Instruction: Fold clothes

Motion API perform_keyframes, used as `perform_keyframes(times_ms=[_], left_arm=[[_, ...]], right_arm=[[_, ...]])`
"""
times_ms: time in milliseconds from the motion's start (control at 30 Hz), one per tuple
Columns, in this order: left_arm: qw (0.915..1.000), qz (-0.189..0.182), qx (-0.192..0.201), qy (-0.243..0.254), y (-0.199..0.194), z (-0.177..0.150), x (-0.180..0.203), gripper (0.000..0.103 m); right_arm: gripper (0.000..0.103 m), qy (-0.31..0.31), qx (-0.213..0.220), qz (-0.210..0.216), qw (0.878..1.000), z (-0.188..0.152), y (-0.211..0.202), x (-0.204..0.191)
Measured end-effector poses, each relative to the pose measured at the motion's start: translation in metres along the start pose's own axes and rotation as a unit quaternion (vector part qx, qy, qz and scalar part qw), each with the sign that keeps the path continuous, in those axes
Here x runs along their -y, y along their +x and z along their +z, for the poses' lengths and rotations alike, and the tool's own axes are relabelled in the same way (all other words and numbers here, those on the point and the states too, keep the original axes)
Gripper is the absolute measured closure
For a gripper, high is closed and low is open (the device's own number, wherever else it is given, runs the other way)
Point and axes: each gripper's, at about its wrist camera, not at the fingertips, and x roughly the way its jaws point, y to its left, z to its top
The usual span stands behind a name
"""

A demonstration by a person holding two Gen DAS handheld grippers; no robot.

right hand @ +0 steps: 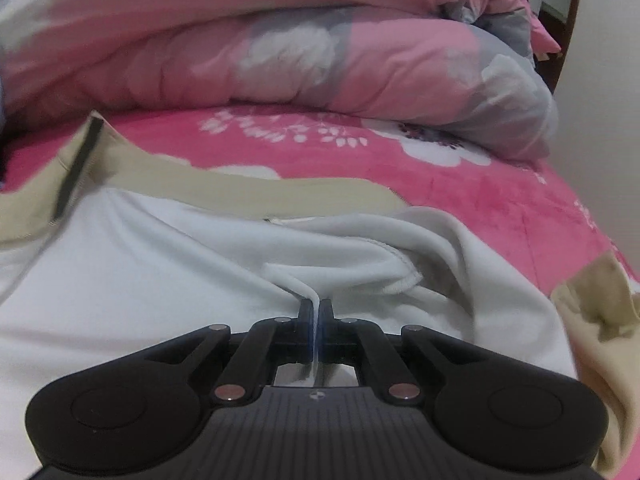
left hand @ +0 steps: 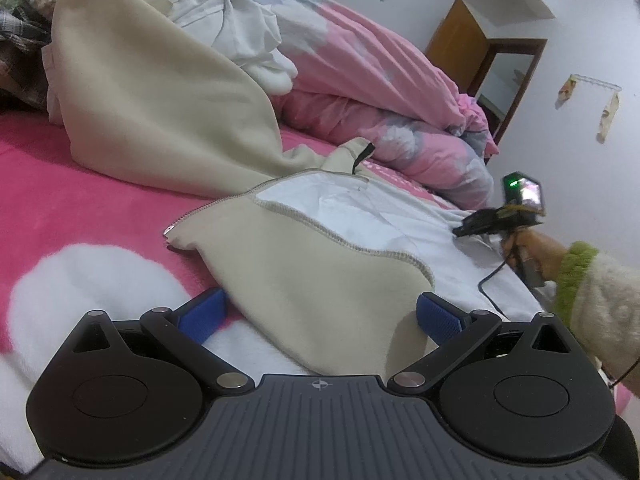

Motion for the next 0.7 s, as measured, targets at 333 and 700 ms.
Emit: perform_keyframes(times_ms=[333, 700], left_arm=[[0.9997, -0.016, 0.002, -0.018, -0.005, 0.002, -0.007, 0.001], [0.9998, -0.008, -0.003, -0.020, -0.010, 0.001, -0.001, 0.003]], right_arm=[[0.056, 0.041, -0.018, -0.002, 0.999, 0.006, -0.032, 0.023], [0.061, -0.063, -0.103, 0.267, 0.956, -0.021, -0.131, -0.071]])
